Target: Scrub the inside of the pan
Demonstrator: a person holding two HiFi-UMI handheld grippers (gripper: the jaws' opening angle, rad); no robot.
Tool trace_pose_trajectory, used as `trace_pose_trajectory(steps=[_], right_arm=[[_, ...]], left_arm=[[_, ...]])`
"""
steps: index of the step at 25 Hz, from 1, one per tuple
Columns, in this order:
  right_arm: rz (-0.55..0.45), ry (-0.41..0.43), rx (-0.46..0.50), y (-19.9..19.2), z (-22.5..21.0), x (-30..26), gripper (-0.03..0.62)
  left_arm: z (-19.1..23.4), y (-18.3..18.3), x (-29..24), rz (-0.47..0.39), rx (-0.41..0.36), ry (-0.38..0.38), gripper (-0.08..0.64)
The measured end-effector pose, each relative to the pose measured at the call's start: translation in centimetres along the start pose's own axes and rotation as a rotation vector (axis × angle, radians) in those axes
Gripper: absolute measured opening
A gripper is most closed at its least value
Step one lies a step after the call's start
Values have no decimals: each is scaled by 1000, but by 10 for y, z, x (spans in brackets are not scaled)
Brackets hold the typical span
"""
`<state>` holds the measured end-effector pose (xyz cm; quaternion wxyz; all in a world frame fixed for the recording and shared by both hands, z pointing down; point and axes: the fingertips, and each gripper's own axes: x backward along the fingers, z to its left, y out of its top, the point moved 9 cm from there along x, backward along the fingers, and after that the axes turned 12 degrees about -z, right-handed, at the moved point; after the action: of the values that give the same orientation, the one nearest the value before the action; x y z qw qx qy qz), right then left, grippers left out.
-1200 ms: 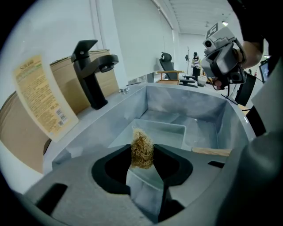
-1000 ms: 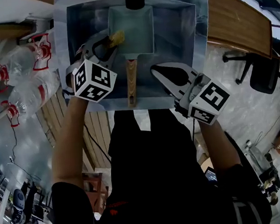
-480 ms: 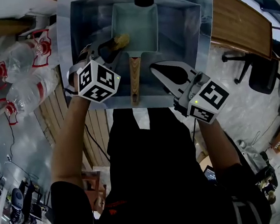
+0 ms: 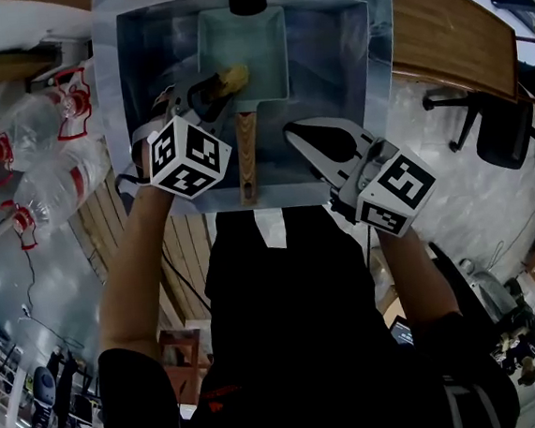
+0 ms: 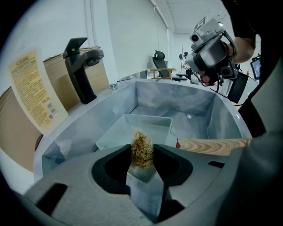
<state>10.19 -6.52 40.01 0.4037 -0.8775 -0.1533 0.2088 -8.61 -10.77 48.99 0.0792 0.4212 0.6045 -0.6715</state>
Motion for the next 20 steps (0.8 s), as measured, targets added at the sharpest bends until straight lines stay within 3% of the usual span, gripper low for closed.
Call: trace_pose_trajectory(steps=[20], right_arm=[[-51,-61,-4,1,-14,49,5]], left_arm=[[-31,39,-35,-25,-48,-63,158]])
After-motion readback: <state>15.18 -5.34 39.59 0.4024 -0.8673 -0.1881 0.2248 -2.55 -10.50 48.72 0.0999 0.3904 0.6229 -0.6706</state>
